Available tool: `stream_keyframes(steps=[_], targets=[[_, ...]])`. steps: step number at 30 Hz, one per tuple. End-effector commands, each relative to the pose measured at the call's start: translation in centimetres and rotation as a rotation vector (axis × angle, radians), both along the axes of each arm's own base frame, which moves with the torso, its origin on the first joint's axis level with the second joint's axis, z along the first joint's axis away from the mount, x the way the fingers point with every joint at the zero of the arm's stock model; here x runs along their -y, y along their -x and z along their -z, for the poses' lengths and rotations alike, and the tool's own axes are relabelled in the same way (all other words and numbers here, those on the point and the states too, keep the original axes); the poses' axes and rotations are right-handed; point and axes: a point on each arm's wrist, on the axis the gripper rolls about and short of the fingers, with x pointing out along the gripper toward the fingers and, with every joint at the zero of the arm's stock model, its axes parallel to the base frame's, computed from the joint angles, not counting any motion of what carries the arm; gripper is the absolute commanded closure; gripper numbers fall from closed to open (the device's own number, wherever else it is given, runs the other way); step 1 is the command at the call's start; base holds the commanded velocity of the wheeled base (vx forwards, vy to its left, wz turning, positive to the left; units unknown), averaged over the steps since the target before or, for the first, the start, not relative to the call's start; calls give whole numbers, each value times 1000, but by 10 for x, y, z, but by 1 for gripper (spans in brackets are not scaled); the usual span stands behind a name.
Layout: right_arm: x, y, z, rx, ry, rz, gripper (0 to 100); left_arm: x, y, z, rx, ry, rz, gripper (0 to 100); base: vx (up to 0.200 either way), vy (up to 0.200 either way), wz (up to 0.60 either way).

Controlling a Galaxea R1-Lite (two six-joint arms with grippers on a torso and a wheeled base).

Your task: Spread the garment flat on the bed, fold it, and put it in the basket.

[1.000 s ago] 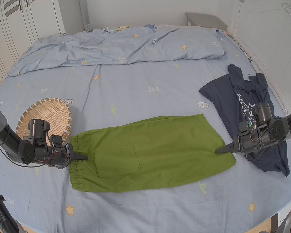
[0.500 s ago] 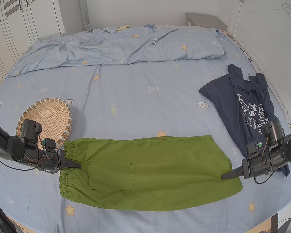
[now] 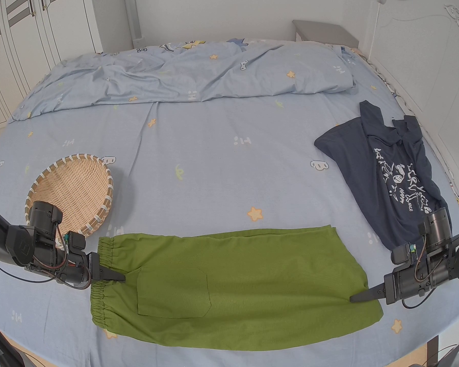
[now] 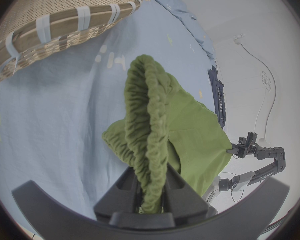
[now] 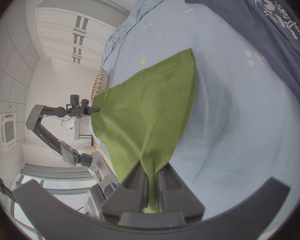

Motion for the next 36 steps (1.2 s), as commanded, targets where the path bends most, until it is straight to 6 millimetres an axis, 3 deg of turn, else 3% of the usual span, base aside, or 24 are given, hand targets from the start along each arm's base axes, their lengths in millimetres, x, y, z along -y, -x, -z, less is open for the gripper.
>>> stream_keyframes(steps=[1, 10, 11, 18, 24, 29, 36], targets=[[0, 2, 15, -50, 7, 0, 100, -1, 1, 3, -10, -6, 0, 100, 0, 0, 0], [-1, -1, 25, -60, 9, -8, 100, -7, -1, 9, -14, -18, -5, 100, 0, 0, 0], [-1, -1, 25, -60, 9, -8, 0, -7, -1, 9, -14, -18, -5, 100, 0, 0, 0], [1, -2, 27, -30, 10, -14, 0, -8, 0, 0, -1, -21, -13, 100, 0, 0, 0], [5, -6, 19, 62, -6, 12, 0, -8, 13, -40, 21, -62, -31, 100, 0, 0, 0], [5, -10, -13, 166, -49, 67, 0, -16, 30, -79, 56, -119, -30, 100, 0, 0, 0], [1, -19, -70, 298, -142, 132, 0, -38, 40, -93, 61, -264, -53, 100, 0, 0, 0]])
